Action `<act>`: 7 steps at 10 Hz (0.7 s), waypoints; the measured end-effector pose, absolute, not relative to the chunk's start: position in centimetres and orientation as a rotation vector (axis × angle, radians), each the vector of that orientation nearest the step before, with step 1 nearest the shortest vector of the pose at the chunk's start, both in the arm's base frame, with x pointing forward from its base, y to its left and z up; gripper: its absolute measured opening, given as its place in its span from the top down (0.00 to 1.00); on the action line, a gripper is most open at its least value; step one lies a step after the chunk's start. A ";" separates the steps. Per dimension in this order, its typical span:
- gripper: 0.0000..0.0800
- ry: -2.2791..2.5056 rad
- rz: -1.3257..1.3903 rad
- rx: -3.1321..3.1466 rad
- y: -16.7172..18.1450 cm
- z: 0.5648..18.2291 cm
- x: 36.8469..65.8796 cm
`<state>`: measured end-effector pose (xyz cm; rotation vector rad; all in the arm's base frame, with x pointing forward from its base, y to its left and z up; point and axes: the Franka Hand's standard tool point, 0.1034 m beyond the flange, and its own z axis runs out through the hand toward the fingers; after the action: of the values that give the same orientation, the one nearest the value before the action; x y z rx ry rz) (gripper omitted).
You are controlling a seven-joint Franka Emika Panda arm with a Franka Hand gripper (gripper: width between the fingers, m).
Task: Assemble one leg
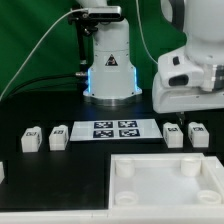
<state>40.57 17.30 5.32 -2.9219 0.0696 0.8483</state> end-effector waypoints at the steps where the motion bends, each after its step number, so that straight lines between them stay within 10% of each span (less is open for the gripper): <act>1: 0.19 0.056 1.005 -2.874 17.7 5.0 40.3; 7: 0.19 0.041 1.254 -2.778 18.0 3.4 40.0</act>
Offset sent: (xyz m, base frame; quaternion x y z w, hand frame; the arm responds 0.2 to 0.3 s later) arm 0.0000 0.0000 0.0000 0.0000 -0.1790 0.0000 0.9838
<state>39.95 18.02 3.40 -2.7784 0.0413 1.2537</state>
